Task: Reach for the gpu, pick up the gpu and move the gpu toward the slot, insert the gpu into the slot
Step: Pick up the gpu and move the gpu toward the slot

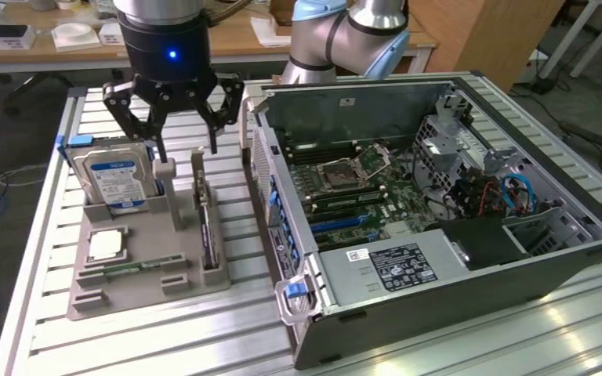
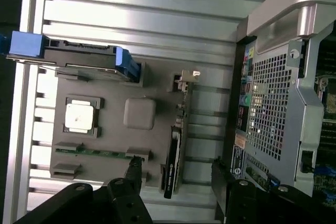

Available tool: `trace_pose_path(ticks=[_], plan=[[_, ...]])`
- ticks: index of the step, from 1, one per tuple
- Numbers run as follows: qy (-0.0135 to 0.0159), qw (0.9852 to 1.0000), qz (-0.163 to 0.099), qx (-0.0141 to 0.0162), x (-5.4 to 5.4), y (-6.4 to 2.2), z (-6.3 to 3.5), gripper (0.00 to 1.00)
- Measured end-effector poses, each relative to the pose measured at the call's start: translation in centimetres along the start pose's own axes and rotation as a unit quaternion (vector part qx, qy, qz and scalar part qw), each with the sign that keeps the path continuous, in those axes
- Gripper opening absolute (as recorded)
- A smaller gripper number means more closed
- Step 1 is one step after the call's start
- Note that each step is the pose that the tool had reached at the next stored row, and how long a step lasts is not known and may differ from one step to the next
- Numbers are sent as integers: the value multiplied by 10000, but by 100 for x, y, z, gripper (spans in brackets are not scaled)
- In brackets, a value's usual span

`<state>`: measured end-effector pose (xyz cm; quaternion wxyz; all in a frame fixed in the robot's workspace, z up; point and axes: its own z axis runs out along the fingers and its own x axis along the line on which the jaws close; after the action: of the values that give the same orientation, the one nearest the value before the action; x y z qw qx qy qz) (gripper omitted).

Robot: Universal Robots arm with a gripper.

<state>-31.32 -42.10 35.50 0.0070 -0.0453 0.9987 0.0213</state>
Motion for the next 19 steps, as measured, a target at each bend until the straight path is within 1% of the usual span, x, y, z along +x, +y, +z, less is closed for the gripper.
trace_pose_path(ticks=[7, 19], plan=[[-1, 10000, 53, 1, 2, -6, 127, 65], [-2, 10000, 57, 2, 6, -15, 345, 65]])
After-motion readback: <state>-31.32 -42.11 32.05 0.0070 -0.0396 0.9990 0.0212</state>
